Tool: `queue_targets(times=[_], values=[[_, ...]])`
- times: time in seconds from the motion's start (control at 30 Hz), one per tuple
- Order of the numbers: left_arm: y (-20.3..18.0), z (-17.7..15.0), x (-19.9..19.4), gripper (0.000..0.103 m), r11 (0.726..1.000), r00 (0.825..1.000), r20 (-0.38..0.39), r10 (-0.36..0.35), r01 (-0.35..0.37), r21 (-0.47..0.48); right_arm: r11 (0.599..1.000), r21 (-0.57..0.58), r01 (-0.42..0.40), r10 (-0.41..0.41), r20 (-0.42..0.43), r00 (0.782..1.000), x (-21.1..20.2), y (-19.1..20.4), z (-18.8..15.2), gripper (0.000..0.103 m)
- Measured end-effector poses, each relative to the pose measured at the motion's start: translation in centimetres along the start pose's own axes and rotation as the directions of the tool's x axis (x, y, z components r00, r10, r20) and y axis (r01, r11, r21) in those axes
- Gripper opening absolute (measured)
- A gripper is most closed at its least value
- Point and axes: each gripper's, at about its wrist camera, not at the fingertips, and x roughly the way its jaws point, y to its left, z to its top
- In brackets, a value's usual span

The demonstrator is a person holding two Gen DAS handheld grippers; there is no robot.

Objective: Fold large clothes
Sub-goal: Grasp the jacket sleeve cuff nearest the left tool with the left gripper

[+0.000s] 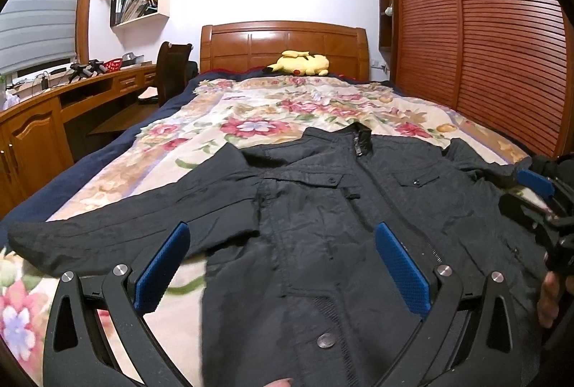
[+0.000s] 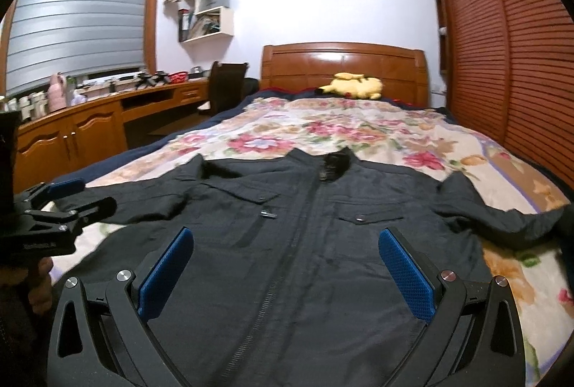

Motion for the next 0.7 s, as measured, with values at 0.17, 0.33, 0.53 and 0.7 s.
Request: queue_targets(times=[0.17, 0.33, 0.53, 0.7], values=[[1.6, -0.3, -0.7, 0.103, 0.999, 0.999, -0.028, 0.035, -0.034, 0.029, 0.999, 0.007, -0.048, 0.048, -0.022, 0.999, 0.4, 0.3, 1.4, 0.103], [3.6, -0.5, -1.5, 0.103, 0.998, 0.998, -0.035, 0.055, -0.054, 0.025, 0.997, -0.001, -0.072, 0.072, -0.010, 0.997, 1.3, -0.2, 2.4, 0.103], [7.1, -1.9, -1.7, 0.103, 0.994, 0.992, -0.067, 0.112, -0.112, -0.010, 0.991, -0.027, -0.133, 0.134, 0.018, 0.991, 3.6, 1.4, 2.7, 0.103], [11.0, -3.7, -2.3, 0.103, 0.985, 0.983, -0.109, 0.150, -0.158, -0.066, 0.980, -0.056, -0.193, 0.192, -0.013, 0.981, 6.7, 2.7, 2.5, 0.103]])
